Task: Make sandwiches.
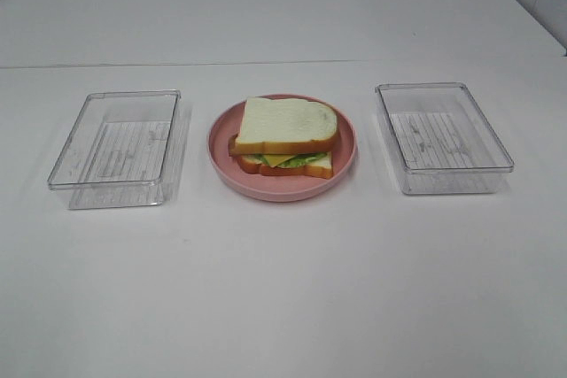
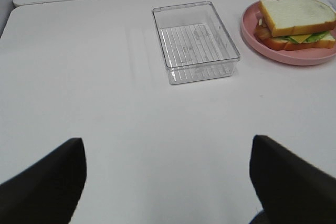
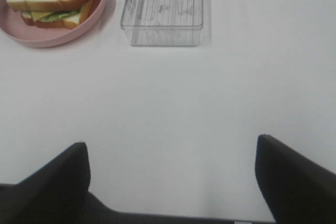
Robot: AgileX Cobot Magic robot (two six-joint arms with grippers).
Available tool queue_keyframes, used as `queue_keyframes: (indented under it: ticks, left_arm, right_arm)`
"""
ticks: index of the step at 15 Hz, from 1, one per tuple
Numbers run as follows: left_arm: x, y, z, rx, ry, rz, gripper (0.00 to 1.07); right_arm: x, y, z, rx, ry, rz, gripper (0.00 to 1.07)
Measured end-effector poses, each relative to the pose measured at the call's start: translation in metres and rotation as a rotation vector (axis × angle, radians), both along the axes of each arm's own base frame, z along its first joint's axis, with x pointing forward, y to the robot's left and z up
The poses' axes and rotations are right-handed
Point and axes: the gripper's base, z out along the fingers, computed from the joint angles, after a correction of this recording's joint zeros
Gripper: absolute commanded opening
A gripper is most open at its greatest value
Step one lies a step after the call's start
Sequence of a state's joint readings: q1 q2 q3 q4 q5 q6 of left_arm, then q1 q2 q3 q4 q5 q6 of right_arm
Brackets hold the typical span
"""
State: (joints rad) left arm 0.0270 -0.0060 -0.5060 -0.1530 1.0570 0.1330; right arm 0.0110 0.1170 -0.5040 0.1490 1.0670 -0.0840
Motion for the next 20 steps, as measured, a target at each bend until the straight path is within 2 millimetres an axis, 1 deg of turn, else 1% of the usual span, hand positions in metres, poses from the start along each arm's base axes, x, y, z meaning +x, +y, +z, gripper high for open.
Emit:
queue_keyframes:
  ticks: [3, 4, 20]
  left_arm:
    - [0.000, 0.000, 0.000, 0.000, 0.000, 0.002, 0.81]
    - [0.000, 0.000, 0.000, 0.000, 0.000, 0.002, 0.81]
    - [0.000, 0.000, 0.000, 0.000, 0.000, 0.004, 0.81]
  right_arm:
    - [-0.017, 0.000, 0.000, 0.001, -0.114, 0.000, 0.81]
    - [-0.018, 0.000, 0.000, 0.002, -0.121, 0.001, 0.81]
    - [-0.018, 0.000, 0.000, 0.004, -0.121, 0.002, 0.81]
